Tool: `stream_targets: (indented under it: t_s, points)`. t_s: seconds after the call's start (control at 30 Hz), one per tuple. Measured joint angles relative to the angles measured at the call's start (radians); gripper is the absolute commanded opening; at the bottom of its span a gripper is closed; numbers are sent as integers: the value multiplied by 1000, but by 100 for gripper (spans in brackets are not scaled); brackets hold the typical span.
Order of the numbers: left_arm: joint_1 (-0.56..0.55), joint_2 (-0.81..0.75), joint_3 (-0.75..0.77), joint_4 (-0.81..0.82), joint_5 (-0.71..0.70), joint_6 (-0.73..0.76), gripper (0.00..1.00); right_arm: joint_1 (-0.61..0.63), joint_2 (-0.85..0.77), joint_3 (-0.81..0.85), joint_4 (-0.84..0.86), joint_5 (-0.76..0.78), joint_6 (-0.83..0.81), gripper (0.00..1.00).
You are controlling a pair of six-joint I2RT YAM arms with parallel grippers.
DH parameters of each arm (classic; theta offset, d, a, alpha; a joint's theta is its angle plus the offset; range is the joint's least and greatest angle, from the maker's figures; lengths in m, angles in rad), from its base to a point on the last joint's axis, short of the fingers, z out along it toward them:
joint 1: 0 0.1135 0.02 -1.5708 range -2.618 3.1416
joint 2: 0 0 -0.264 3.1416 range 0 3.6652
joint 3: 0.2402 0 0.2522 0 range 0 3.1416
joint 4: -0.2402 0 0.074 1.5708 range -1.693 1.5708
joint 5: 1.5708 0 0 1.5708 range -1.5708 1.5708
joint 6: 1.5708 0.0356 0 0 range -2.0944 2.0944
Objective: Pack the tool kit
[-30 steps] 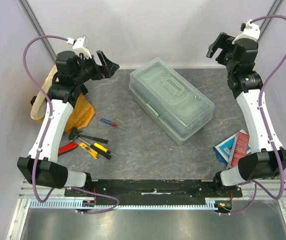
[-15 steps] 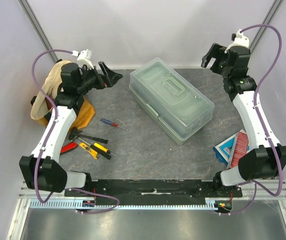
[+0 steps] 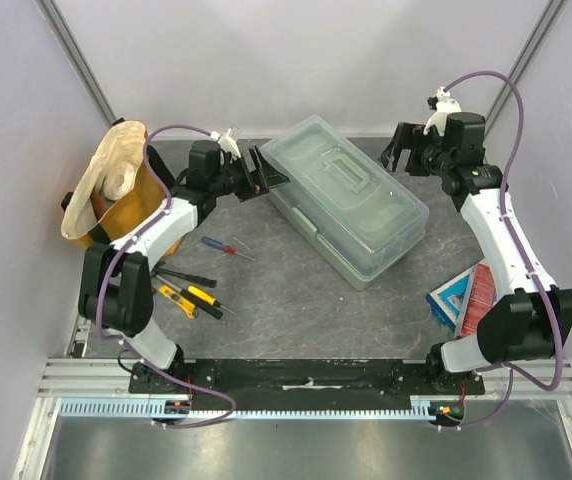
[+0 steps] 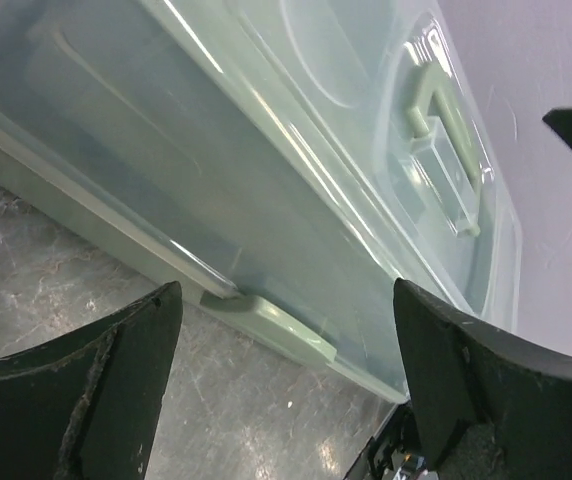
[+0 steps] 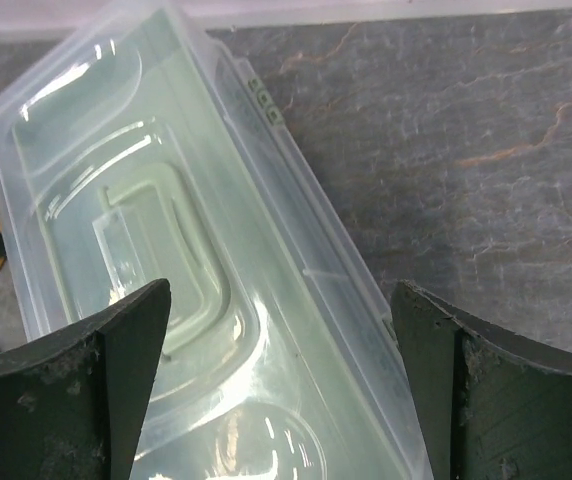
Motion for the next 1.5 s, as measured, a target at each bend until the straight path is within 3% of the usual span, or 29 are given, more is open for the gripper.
stream_targets:
  t_s: [0.13,0.3,0.43,0.73,1.03,1.3,1.5]
  points:
    - [1,52,-17,110,0,-47,89,0,-2,-26,-44,-31,-28,98]
    - [1,138,-5,246,42,-116,81,2,0,-63,-86,-28,-48,86]
    - [5,190,39,287,63,-145,73,23,-1,-121,-53,9,-48,82]
    - [14,328,198,320,68,-155,73,87,15,-167,71,113,12,61]
    - [41,477,399,313,58,-162,73,209,34,-190,161,281,198,63]
    - [44,553,486,329,58,-228,75,243,36,-206,183,328,341,63]
    - [65,554,463,357,78,-299,81,257,36,-216,185,353,387,81]
